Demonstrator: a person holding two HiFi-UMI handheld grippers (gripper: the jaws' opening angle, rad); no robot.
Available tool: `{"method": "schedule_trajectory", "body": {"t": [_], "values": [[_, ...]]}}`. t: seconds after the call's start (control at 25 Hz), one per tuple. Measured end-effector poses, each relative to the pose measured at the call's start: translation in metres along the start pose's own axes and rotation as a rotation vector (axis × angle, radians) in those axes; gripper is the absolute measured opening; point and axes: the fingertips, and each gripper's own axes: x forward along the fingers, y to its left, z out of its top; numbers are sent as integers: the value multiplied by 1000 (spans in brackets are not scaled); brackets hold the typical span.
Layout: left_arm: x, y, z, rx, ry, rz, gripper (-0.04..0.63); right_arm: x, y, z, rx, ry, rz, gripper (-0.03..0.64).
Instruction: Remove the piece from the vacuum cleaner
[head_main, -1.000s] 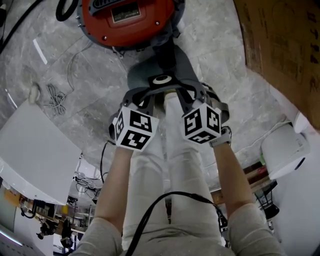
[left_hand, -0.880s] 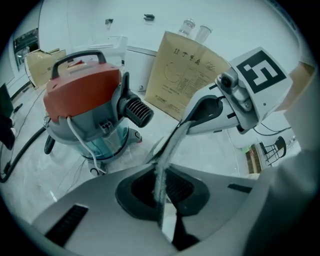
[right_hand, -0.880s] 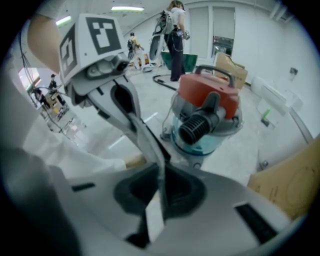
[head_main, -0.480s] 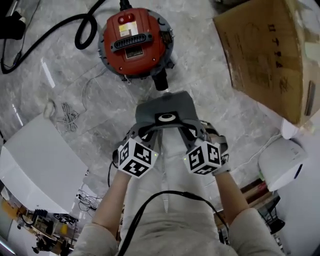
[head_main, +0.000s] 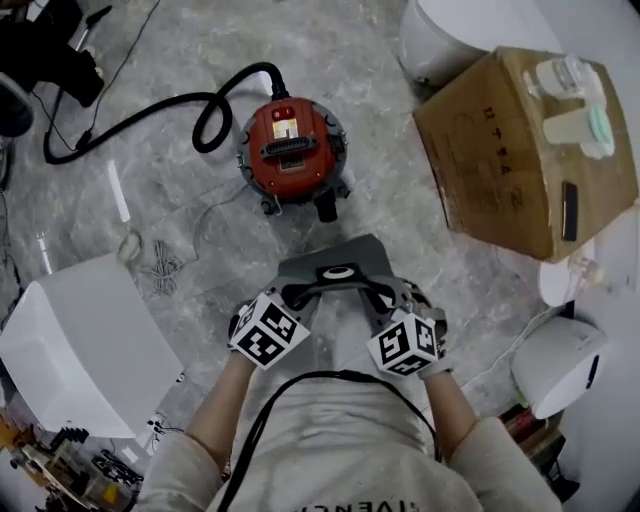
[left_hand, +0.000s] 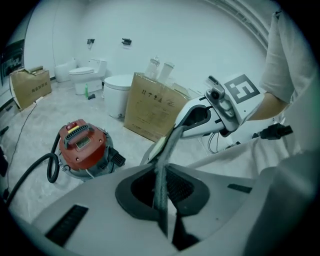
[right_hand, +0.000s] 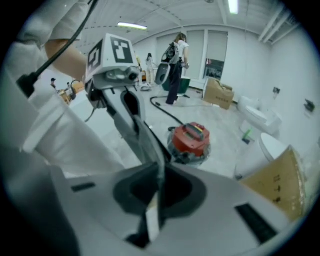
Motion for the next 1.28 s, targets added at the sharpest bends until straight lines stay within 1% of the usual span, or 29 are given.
{"method": "schedule_trajectory", "body": {"t": [0.2, 0.36, 0.44, 0.52, 0.6, 0.68, 0.8, 1.0, 1.08, 1.28], "values": [[-42, -25, 23, 44, -17, -43, 34, -41, 6, 27, 23, -38, 37, 27], [-66, -34, 35, 33, -55, -71, 34, -62, 11, 47, 94, -79, 112, 28], [-79, -39, 43, -6, -95, -83, 34, -73, 13, 59, 141, -116, 141, 28], [-93, -43, 52, -67, -162, -91, 34, -84, 12, 71, 165, -151, 149, 28], [-106, -45, 62, -118, -229, -102, 34, -93, 8, 82, 170, -176, 148, 28], [-116, -48, 70, -138, -270, -108, 34, -102, 3, 93, 158, -193, 145, 28], [-130, -51, 74, -134, -286, -110, 35, -112, 4, 107, 146, -205, 158, 28], [-147, -50, 81, -134, -285, -98, 34, -121, 5, 119, 155, -171, 193, 28], [-152, -45, 85, -135, -287, -87, 35, -122, 3, 125, 151, -167, 195, 28], [-158, -40, 94, -158, -313, -73, 35, -127, -2, 132, 163, -170, 214, 28]]}}
